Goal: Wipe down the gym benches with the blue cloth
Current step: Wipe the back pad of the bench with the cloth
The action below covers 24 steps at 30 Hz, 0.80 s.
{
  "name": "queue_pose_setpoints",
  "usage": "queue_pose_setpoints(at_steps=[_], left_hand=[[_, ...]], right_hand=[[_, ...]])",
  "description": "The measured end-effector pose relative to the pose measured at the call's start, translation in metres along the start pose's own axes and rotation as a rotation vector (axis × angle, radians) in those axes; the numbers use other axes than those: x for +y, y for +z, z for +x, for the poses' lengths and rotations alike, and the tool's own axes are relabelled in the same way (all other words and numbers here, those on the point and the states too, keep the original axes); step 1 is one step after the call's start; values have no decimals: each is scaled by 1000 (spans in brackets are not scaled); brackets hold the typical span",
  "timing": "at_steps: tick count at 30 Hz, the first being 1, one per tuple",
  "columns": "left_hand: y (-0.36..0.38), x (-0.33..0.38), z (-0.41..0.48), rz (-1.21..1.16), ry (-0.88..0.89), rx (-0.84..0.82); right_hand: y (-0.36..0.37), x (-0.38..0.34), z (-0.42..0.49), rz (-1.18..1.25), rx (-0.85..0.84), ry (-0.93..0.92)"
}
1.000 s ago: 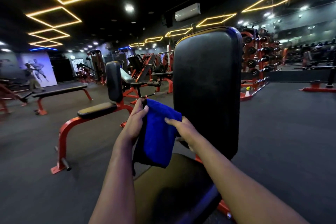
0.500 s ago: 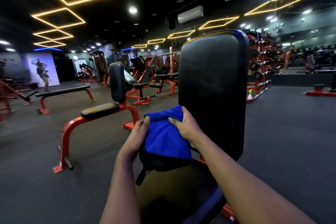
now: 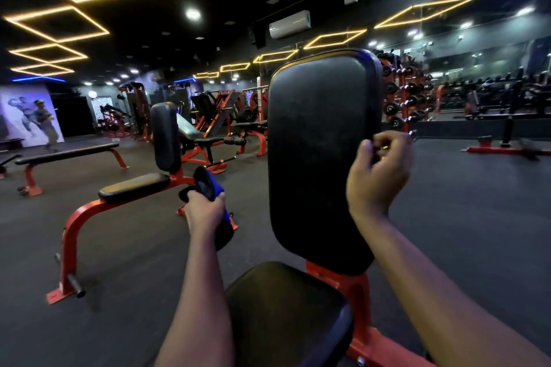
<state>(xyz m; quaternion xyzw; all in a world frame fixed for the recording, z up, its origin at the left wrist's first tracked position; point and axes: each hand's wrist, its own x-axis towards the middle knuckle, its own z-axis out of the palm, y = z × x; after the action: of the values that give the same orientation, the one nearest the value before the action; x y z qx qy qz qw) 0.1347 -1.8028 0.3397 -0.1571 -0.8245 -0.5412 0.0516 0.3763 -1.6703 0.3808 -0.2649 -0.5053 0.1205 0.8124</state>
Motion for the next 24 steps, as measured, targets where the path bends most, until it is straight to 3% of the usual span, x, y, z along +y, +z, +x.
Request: queue_pose_setpoints(at_steps=[3,7,9,14,19,21,24], left_hand=[[26,26,22,42,-10,-51],[63,54,36,-164,99,-200],[83,66,36,-352,200,-257],[120,49,4,-546,328,-181],[132,-1,-2,-441,252,-265],[127,7,14,-355,274,-311],[118,51,26,-398,363,-215]], right_hand=[[-2,40,32,-90,2,158],[13,69,39,120,-489,543],[21,78,32,226,-517,662],[20,81,28,248,-515,616],[16,72,25,199,-525,584],[15,67,26,217,-507,612],[14,66,27,226,-455,622]])
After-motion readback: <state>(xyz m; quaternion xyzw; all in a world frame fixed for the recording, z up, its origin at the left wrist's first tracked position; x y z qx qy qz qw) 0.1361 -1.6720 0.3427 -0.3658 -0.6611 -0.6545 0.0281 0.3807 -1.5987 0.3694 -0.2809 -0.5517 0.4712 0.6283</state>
